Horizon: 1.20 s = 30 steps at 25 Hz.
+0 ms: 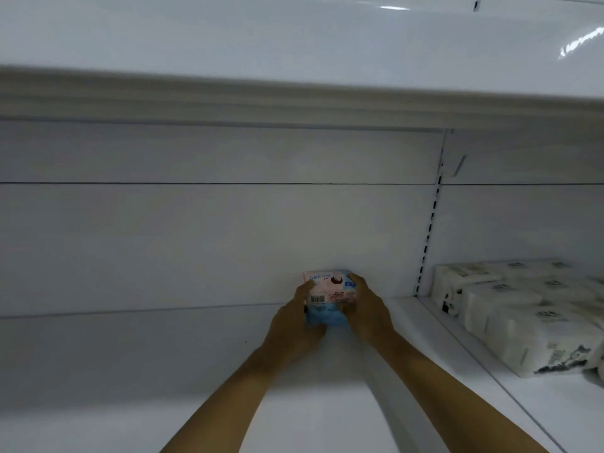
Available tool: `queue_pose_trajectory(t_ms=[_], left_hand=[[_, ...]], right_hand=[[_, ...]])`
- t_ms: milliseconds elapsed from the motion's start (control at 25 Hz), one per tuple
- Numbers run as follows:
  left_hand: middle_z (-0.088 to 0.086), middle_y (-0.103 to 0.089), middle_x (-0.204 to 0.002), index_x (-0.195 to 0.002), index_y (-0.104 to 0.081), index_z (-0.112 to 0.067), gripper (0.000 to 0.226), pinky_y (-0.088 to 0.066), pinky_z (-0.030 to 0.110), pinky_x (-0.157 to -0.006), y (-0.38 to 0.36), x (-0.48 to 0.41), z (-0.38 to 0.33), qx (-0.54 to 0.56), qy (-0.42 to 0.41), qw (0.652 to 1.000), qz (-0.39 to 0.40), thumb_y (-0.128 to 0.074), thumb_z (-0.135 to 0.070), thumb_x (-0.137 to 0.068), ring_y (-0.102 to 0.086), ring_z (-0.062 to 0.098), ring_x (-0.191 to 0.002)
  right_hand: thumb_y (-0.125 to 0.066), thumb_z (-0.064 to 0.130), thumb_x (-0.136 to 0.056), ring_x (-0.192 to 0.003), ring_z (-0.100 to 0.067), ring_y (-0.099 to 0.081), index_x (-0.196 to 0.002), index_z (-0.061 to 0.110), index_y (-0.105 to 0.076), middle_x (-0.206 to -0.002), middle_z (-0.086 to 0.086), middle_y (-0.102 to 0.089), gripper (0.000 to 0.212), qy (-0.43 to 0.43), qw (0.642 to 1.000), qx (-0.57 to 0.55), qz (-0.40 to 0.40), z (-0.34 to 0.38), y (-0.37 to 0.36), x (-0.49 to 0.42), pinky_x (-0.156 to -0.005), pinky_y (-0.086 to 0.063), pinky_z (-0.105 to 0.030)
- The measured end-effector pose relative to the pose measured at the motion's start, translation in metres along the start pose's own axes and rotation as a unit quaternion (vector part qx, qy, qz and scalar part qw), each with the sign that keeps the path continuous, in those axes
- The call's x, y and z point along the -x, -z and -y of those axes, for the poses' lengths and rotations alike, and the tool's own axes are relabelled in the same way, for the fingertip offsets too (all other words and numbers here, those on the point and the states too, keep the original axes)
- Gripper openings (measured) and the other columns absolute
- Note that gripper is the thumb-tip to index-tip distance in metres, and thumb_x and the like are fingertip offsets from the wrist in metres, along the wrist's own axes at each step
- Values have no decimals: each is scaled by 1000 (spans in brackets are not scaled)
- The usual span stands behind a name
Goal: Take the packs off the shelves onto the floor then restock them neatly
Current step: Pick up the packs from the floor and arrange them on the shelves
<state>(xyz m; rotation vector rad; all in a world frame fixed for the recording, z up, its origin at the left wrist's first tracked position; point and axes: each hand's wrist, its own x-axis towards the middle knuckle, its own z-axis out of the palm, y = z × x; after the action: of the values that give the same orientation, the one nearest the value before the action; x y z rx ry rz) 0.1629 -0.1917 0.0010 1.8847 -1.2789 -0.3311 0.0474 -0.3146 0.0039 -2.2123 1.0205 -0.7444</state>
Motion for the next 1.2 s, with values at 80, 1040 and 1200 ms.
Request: queue_pose_trajectory(t_ms=[80, 1040, 1200], left_hand=[[-2, -46, -139, -146, -12, -27, 101, -47, 40, -101, 5, -5, -3, 51, 10, 998, 29, -77, -20, -69, -54, 19, -123], [-15, -20, -155, -151, -19, -29, 80, -22, 33, -116, 66, 428, -45, -188, 130, 922, -313, -58, -46, -82, -16, 10, -146], [-11, -20, -157, -151, -21, -27, 81, -21, 33, -116, 89, 532, -32, -209, 216, 891, -341, -63, -44, -84, -15, 11, -146]], right_hand=[[-64, 13, -88, -115, -26, -58, -146, 20, -27, -132, -9, -57, 69, -2, 1000, 0, 16, 2, 3, -4, -97, -47, -39], [-53, 64, -82, -137, -16, -33, -147, 21, -33, -151, 2, -37, 80, 438, 880, -75, 166, 120, -3, 320, -108, -19, -27], [-42, 71, -77, -139, -15, -32, -148, 24, -31, -152, 4, -35, 86, 490, 835, -78, 238, 154, -54, 399, -110, -21, -32]])
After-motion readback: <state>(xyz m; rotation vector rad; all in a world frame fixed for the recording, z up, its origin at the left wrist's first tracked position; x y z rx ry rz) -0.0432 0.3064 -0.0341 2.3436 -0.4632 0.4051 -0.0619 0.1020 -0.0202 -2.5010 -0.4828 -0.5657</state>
